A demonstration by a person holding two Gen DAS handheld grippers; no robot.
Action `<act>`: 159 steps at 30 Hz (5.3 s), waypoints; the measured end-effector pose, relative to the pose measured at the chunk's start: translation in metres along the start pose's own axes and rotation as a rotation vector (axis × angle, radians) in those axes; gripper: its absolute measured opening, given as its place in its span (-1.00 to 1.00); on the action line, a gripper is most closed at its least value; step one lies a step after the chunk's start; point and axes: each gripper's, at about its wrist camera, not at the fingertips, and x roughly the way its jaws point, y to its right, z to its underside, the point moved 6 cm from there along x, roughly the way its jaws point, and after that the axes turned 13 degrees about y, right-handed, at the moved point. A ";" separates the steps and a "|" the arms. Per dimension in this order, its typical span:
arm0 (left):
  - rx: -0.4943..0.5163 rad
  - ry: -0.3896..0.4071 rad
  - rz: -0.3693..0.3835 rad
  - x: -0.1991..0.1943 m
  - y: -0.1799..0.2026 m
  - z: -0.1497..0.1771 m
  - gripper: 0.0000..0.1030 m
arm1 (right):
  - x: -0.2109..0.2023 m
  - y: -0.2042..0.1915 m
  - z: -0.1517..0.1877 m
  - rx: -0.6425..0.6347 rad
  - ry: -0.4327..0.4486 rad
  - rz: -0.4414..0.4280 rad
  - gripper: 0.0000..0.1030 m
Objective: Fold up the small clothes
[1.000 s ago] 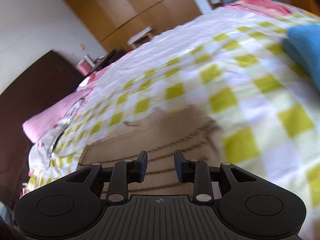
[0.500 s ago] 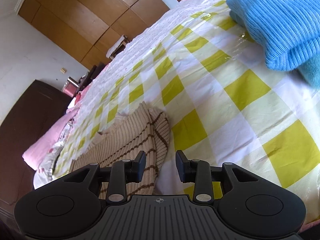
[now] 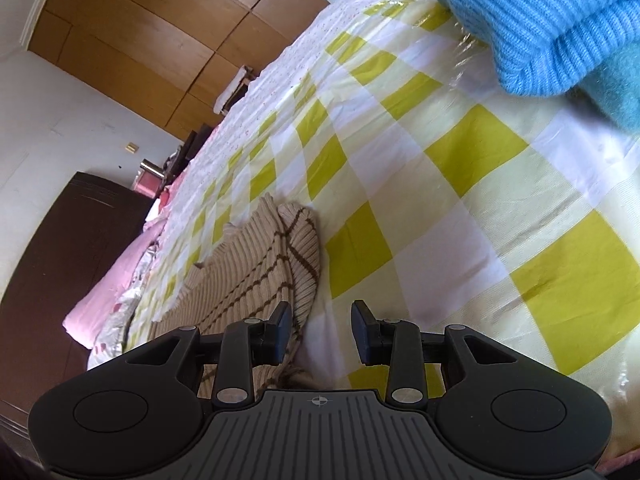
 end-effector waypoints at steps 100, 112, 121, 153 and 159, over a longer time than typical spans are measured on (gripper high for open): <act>-0.846 -0.143 -0.626 -0.152 -0.282 0.167 -0.42 | 0.157 -0.307 0.130 -0.531 -0.297 -0.252 -0.61; -0.768 0.027 -0.550 -0.147 -0.294 0.115 -0.42 | 0.135 -0.280 0.142 -0.641 -0.251 -0.225 -0.61; -0.901 -0.093 -0.549 -0.084 -0.339 0.145 -0.44 | 0.115 -0.270 0.150 -0.725 -0.215 -0.230 -0.62; -0.869 0.068 -0.518 -0.139 -0.336 0.146 -0.46 | 0.071 -0.225 0.152 -0.665 -0.208 -0.156 -0.42; -0.822 -0.079 -0.486 -0.109 -0.320 0.168 -0.26 | 0.082 -0.214 0.161 -0.616 -0.244 -0.152 -0.29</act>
